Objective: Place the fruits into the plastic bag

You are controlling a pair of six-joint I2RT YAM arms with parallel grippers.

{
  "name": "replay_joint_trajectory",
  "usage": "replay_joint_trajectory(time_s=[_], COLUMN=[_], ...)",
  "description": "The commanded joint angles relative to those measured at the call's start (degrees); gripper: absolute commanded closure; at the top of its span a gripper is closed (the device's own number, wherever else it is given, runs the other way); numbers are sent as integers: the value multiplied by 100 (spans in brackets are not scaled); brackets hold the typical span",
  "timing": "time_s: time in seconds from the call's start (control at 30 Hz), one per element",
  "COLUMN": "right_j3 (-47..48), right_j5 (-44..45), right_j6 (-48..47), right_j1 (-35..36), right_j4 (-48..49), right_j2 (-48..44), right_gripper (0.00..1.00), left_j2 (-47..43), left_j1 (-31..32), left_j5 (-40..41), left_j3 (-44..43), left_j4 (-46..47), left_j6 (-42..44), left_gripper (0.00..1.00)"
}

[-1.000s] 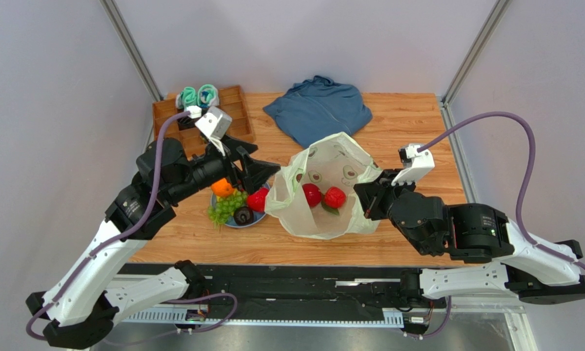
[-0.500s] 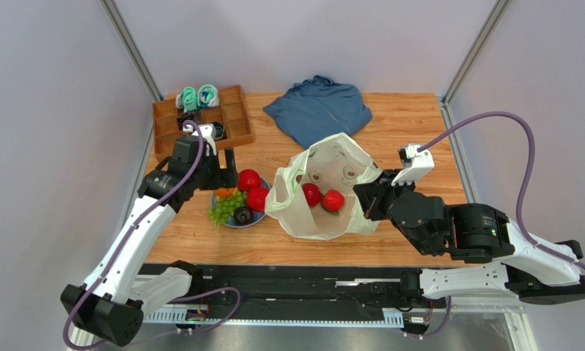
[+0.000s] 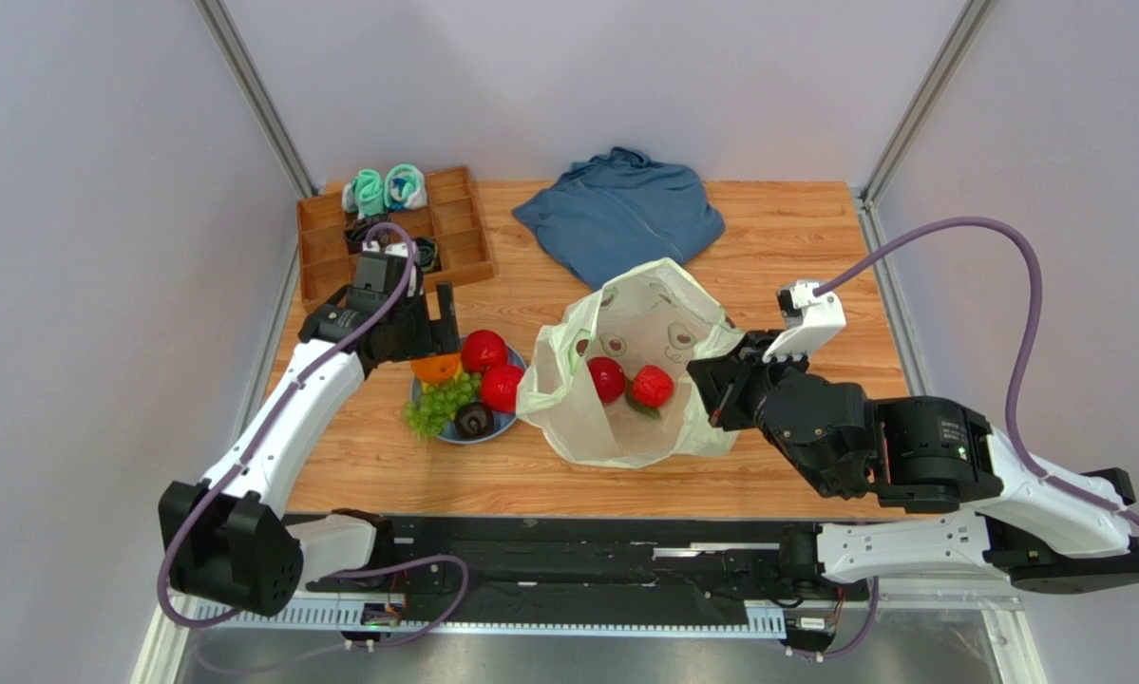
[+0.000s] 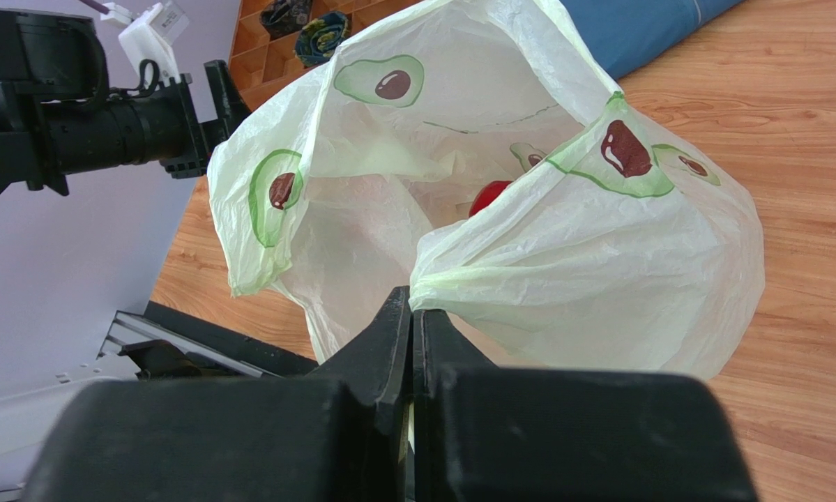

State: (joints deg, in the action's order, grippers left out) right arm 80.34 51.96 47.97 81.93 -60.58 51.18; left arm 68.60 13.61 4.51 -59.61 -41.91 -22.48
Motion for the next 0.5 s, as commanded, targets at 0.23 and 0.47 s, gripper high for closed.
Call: replay_joint_trajectory(time_s=[0.23,0.47], right_j3=[132,132], right_j5=[138,138], right_j6=[134,125], right_j1=[-11,-19], right_j4=[81,99], right_j2=[-11,-20], right_gripper=[100,100], left_j2=[488,628], left_j1=[-244,-315], left_j5=[-162,-389], left_j3=[143,319], left_j4=[482,666], left_j6=[-116,-178], left_gripper=[1,1])
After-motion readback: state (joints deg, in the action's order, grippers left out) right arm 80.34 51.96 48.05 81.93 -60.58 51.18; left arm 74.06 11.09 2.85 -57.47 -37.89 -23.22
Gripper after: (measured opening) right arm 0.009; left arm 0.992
